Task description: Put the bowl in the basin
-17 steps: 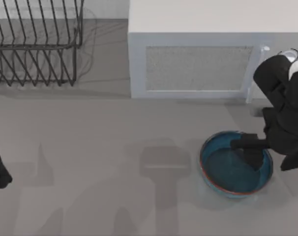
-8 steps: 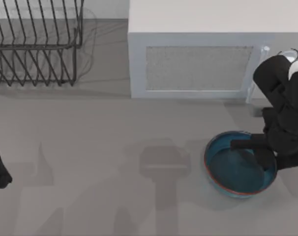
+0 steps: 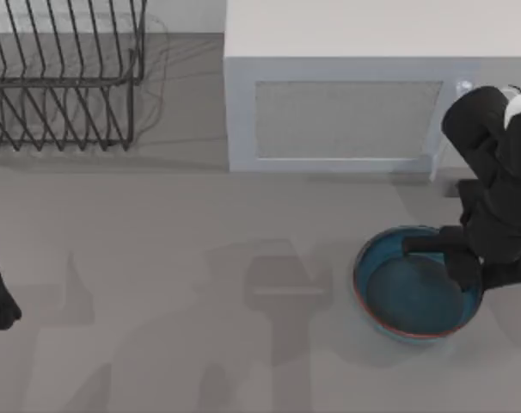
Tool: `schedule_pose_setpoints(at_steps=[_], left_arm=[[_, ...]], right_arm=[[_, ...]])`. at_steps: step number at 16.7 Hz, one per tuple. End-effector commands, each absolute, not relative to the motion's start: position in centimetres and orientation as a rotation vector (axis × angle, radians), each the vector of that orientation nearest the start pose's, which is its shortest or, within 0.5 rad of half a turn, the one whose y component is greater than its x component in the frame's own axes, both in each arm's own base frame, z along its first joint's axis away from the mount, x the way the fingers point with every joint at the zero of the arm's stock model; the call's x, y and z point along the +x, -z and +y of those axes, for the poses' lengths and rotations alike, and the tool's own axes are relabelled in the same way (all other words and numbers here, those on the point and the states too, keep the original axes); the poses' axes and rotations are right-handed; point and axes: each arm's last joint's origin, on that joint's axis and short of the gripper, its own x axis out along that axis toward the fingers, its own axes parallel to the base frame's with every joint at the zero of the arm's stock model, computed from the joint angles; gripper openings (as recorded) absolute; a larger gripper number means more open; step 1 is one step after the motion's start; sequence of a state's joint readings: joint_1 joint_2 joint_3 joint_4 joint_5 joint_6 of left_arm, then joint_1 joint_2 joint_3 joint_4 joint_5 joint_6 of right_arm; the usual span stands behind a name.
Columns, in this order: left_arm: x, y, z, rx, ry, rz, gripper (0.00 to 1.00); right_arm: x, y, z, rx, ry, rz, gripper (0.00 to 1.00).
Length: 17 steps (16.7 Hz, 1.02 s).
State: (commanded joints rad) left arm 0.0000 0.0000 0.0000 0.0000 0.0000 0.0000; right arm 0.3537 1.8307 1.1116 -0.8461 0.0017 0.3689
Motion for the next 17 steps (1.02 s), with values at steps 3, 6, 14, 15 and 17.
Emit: schedule_pose_setpoints(at_steps=[3, 6, 14, 15, 17], left_arm=[[10.6, -16.0, -0.1, 0.000, 0.000, 0.000, 1.00], [10.6, -16.0, -0.1, 0.000, 0.000, 0.000, 1.00], [10.6, -16.0, -0.1, 0.000, 0.000, 0.000, 1.00], [10.6, -16.0, -0.1, 0.000, 0.000, 0.000, 1.00], [10.6, -16.0, -0.1, 0.000, 0.000, 0.000, 1.00]], right_arm=[[30.5, -17.2, 11.4, 0.014, 0.011, 1.564, 0.00], [30.4, -21.4, 11.4, 0.006, 0.020, 1.592, 0.00], [29.4, -28.0, 11.0, 0.008, 0.009, 1.569, 0.00], [29.4, -28.0, 11.0, 0.008, 0.009, 1.569, 0.00], [29.4, -27.8, 11.1, 0.006, 0.008, 1.572, 0.00]])
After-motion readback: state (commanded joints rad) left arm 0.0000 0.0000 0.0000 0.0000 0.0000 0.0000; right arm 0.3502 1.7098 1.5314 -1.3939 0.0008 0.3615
